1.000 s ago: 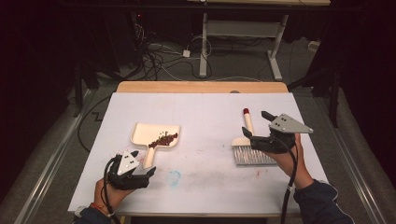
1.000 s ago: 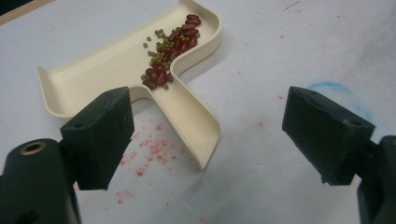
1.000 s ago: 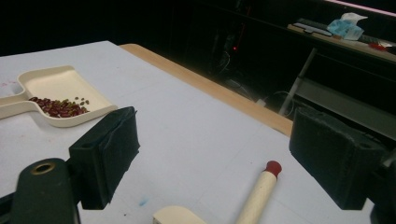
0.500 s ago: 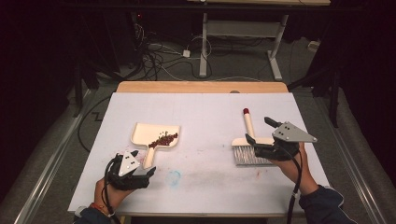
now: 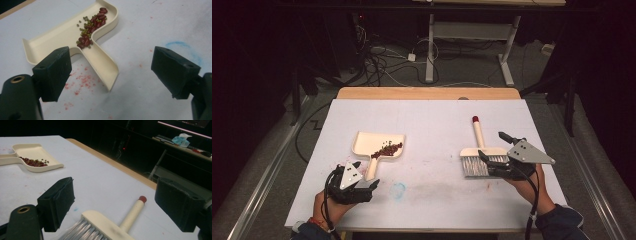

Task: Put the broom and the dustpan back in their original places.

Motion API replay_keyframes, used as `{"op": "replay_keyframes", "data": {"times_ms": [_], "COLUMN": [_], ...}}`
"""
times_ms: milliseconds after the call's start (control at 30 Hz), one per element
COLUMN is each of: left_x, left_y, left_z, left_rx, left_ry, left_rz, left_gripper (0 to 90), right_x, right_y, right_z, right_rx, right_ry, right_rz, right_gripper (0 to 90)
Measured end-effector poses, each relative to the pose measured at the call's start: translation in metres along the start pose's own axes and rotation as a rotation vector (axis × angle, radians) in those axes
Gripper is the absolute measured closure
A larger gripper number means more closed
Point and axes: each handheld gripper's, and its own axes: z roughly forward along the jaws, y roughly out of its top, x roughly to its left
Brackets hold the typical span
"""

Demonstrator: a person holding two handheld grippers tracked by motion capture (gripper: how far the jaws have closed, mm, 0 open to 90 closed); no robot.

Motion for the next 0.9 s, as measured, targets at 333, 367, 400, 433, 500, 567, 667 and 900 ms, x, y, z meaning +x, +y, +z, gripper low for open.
{"op": "replay_keyframes", "data": {"times_ms": [333,367,400,433,500,567,667,900], "left_x": [-0.001,-0.001,-0.001,-0.001,-0.001,-0.002,-0.002,-0.003], "left_y": [0.000,0.001,0.001,0.001,0.001,0.001,0.001,0.001], "left_z": [0.000,0.000,-0.001,-0.001,-0.001,0.000,0.000,0.000], "left_rx": [-0.001,-0.005,-0.007,-0.009,-0.008,-0.008,-0.007,-0.012], "left_ry": [0.005,0.013,0.018,0.014,0.015,0.013,0.011,0.006], "left_rz": [0.011,0.012,0.014,0.012,0.016,0.018,0.021,0.025], "left_gripper": [16.4,16.4,16.4,16.4,16.4,16.4,16.4,16.4], "right_x": [0.005,0.006,0.006,0.007,0.007,0.008,0.009,0.013], "right_y": [-0.018,-0.020,-0.021,-0.022,-0.025,-0.028,-0.033,-0.047], "right_z": [-0.009,-0.009,-0.010,-0.011,-0.013,-0.015,-0.018,-0.023], "right_rx": [0.018,0.020,0.027,0.028,0.027,0.035,0.037,0.056], "right_ry": [0.011,0.012,0.009,0.004,0.015,0.008,0.017,0.039], "right_rz": [-0.018,-0.019,-0.023,-0.026,-0.018,-0.024,-0.022,-0.027], "right_gripper": [16.1,16.0,16.0,16.0,16.0,16.0,16.0,16.0]}}
